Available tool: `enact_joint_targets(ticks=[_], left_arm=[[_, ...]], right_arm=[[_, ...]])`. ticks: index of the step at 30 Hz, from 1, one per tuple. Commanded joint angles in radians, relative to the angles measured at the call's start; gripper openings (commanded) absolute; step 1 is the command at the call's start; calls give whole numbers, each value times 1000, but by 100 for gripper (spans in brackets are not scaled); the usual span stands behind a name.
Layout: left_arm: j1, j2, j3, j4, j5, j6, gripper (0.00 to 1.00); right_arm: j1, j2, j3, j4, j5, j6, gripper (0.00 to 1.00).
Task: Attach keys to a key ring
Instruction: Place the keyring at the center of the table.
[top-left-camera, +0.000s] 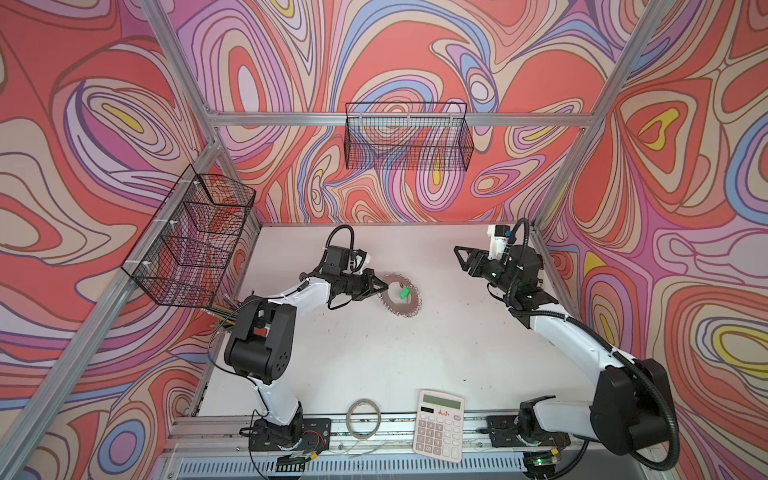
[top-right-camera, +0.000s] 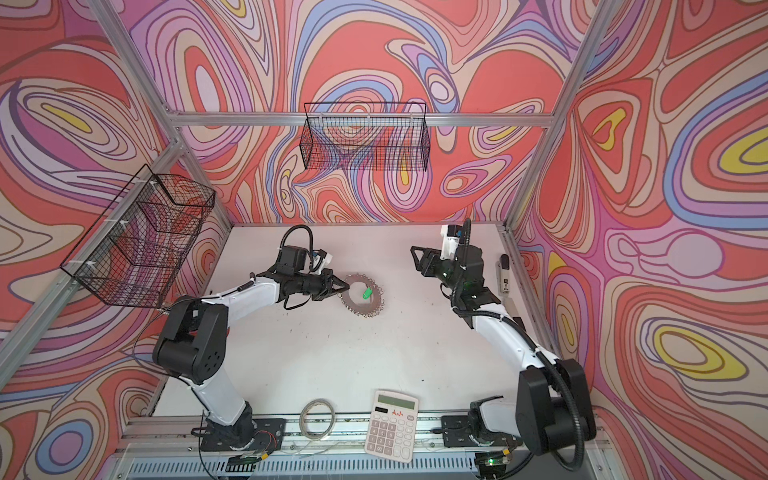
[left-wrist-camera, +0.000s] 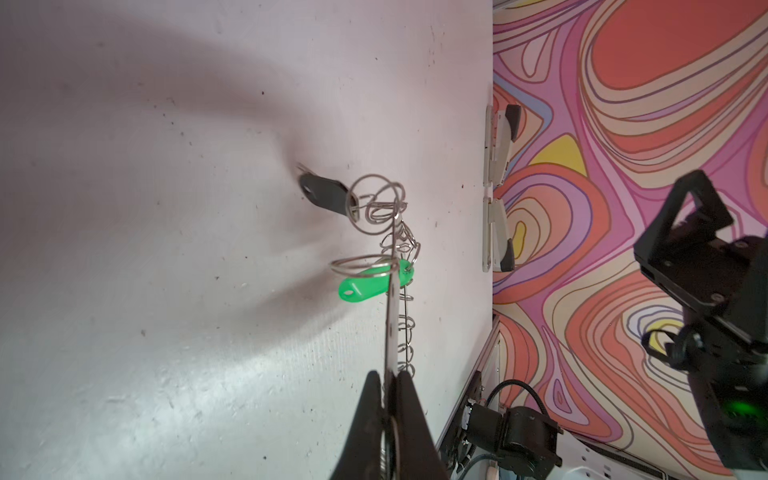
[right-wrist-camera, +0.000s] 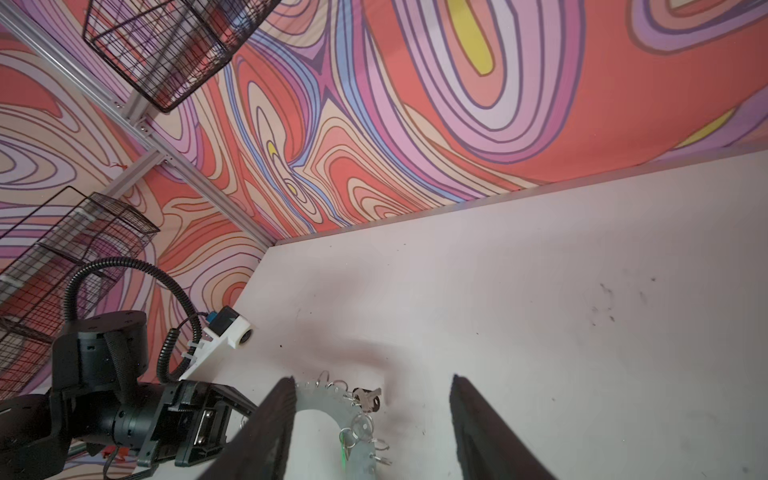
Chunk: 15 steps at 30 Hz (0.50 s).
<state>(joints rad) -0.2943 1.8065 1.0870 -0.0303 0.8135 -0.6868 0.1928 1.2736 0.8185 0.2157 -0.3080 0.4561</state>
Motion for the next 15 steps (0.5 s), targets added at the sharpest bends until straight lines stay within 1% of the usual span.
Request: enact_joint_targets(ticks=[1, 4, 11, 13, 15], left_arm=[[8, 60, 41, 69, -18, -30, 0], [7, 113, 58, 71, -4, -31, 0], [7, 138, 46, 73, -10, -22, 0], [10, 129, 39, 73, -18, -17, 10], [11, 113, 36, 55, -35, -1, 23]], right_arm=[[2, -35, -32, -84, 81, -47, 64], [2, -29, -39, -78, 73, -38, 64], [2, 28, -32, -37, 23, -2, 63], [2, 35, -28, -32, 16, 4, 63], [3, 32, -22, -37, 12, 3, 63]])
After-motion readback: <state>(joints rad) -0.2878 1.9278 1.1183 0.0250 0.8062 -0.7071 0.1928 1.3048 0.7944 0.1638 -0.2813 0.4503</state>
